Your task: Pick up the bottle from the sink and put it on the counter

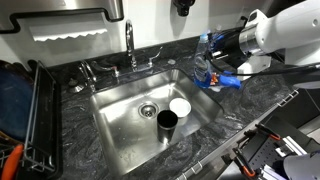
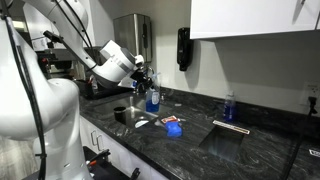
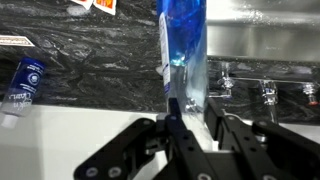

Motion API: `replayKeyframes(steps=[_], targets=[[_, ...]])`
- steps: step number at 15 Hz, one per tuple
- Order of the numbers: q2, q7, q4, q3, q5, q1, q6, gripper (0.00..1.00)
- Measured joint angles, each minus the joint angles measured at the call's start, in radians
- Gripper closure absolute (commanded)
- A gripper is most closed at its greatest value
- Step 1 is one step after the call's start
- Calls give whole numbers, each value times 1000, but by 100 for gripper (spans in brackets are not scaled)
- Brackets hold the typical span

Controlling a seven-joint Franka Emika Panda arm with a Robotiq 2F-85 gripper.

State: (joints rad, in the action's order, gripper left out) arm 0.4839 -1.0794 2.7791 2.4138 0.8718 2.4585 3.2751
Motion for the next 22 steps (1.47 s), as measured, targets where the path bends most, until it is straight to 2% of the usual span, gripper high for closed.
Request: replayKeyframes(steps=[6,9,13,15,19,22], targets=[[-2,2,0,146,118,4,-32,93],[-3,11,1,194,181,-4,-26,93],[-3,31,1,194,246,-59,12,93],[-4,54,1,187,269,-108,43,93],[-24,129,-4,148,275,-237,112,93],[-53,196,-30,84,242,-348,143,93]])
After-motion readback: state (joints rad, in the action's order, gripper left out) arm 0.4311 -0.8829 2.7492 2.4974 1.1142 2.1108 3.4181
